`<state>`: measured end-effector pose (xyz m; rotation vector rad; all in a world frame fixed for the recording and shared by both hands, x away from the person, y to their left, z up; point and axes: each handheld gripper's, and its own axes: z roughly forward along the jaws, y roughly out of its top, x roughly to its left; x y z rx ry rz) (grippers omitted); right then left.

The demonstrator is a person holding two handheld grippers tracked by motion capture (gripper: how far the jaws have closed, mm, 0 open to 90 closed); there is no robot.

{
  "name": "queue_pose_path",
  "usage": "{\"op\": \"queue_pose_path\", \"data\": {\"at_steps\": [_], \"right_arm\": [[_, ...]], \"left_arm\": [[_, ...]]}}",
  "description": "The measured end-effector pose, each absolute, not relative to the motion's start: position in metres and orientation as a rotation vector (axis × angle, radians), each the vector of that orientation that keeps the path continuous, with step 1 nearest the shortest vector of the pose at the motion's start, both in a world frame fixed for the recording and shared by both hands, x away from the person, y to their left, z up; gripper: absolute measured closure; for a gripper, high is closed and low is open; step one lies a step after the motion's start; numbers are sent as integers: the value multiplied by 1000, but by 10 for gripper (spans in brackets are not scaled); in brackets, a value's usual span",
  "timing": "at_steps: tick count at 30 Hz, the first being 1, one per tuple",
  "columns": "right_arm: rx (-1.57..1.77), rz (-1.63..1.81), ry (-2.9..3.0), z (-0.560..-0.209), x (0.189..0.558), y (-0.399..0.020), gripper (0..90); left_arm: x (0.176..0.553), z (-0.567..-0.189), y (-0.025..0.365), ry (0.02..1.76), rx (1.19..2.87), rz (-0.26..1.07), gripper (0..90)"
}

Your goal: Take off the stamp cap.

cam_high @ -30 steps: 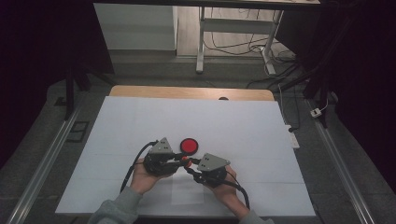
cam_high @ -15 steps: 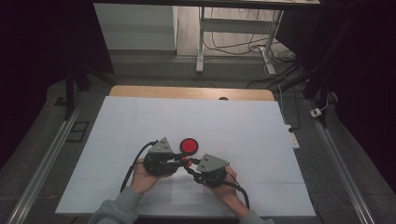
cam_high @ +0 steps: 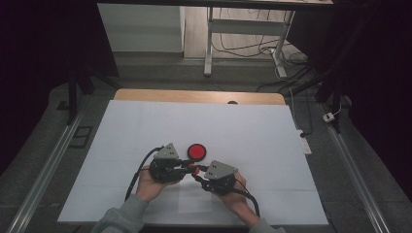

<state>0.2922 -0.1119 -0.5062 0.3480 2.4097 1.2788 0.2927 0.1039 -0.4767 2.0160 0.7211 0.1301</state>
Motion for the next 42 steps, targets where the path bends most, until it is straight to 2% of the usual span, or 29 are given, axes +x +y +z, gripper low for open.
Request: {"op": "queue_pose_path", "data": {"at_steps": [20, 22, 25, 42], "right_arm": [[343, 1294, 2415, -506, 292, -113, 660], [336, 1287, 2424, -506, 292, -113, 660], [357, 1247, 2461, -517, 293, -112, 659], [427, 1348, 2422, -508, 297, -122, 656]], "left_arm": [[291, -476, 105, 707, 2011, 138, 729], [290, -474, 108, 725, 1967, 172, 731], [292, -467, 126, 751, 1901, 151, 731], [292, -471, 125, 734, 1942, 136, 727]]}}
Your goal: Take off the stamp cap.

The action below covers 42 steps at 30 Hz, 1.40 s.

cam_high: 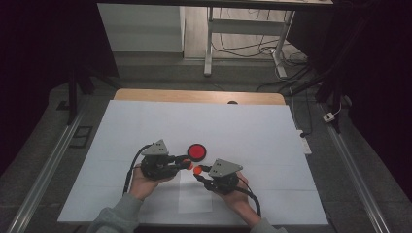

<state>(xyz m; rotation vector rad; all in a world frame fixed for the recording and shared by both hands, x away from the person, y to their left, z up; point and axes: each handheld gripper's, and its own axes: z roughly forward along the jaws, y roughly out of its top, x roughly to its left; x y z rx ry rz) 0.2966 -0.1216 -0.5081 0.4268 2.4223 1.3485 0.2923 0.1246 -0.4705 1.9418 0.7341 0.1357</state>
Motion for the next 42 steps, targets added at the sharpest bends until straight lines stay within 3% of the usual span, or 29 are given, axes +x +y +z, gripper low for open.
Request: {"op": "queue_pose_path", "data": {"at_steps": [26, 42], "right_arm": [[503, 1361, 2363, -505, 297, -151, 654], [613, 1329, 2310, -505, 295, -198, 653]], "left_arm": [[292, -471, 128, 735, 1944, 155, 725], [293, -472, 130, 749, 1942, 158, 725]]}}
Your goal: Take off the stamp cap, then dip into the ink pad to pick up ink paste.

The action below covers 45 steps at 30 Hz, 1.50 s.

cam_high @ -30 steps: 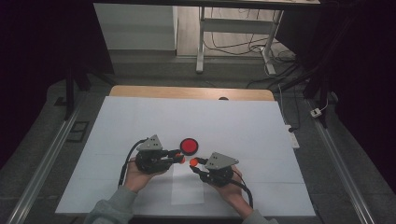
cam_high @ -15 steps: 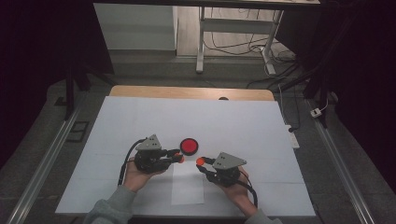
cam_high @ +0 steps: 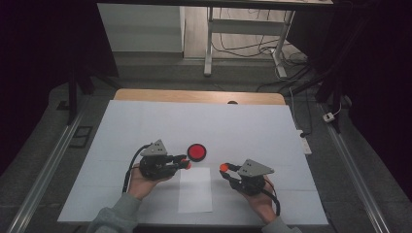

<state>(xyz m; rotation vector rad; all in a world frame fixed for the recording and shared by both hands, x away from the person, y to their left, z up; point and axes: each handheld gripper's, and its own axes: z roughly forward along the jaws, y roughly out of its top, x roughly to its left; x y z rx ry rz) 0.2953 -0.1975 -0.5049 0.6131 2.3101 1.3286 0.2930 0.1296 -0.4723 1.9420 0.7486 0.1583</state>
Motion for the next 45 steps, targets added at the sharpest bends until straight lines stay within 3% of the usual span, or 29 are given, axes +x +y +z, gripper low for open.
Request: {"op": "queue_pose_path", "data": {"at_steps": [20, 45], "right_arm": [[745, 1298, 2215, -501, 286, -264, 653], [734, 1303, 2215, -501, 288, -262, 653]], "left_arm": [[295, -472, 133, 766, 1930, 163, 725], [299, -473, 134, 786, 1920, 181, 725]]}}
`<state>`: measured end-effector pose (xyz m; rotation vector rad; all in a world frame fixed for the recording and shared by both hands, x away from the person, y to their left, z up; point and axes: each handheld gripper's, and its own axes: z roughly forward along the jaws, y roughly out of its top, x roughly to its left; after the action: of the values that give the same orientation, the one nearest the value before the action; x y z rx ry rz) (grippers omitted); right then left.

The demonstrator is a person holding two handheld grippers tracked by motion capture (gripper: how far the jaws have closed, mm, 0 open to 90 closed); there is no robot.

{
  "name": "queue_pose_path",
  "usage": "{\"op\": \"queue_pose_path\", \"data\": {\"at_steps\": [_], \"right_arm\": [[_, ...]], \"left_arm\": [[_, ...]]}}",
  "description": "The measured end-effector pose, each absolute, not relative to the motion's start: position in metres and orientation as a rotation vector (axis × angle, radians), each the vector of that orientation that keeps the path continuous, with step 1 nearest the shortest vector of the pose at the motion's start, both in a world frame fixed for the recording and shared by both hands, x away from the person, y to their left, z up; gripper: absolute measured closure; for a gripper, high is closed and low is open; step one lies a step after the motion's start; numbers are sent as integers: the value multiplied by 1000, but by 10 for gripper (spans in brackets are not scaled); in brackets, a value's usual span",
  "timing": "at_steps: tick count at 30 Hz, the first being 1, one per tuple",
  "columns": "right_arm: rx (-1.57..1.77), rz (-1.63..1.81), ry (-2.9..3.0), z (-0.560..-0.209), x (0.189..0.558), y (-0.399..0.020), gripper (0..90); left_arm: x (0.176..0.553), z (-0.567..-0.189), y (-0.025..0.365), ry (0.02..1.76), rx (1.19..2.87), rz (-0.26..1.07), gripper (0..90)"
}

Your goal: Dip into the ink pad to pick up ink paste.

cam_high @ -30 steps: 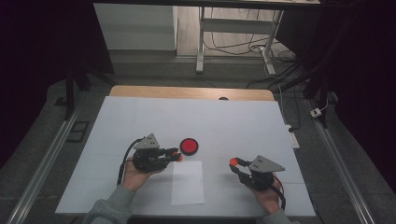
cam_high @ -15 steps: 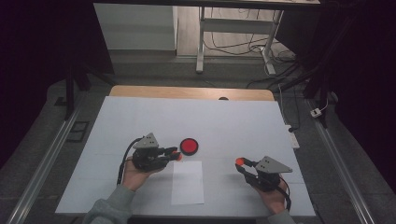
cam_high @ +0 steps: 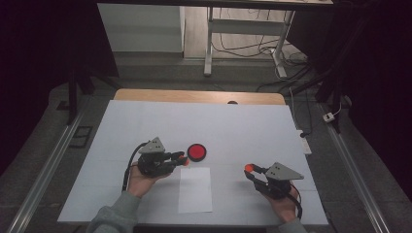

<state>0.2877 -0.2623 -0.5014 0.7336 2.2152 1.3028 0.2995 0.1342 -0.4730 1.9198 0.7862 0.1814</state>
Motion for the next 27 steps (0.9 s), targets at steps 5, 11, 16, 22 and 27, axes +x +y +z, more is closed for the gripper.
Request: {"op": "queue_pose_path", "data": {"at_steps": [5, 11, 16, 22, 27], "right_arm": [[731, 1300, 2221, -502, 288, -261, 652], [729, 1294, 2218, -502, 287, -261, 653], [729, 1300, 2220, -502, 287, -263, 653], [734, 1295, 2219, -502, 285, -264, 652], [737, 1293, 2213, -503, 285, -265, 653]], "left_arm": [[301, -473, 132, 786, 1923, 186, 725], [304, -472, 130, 786, 1922, 194, 725], [309, -473, 128, 785, 1928, 202, 725], [315, -473, 126, 786, 1930, 209, 725], [322, -472, 125, 786, 1927, 215, 725]]}}
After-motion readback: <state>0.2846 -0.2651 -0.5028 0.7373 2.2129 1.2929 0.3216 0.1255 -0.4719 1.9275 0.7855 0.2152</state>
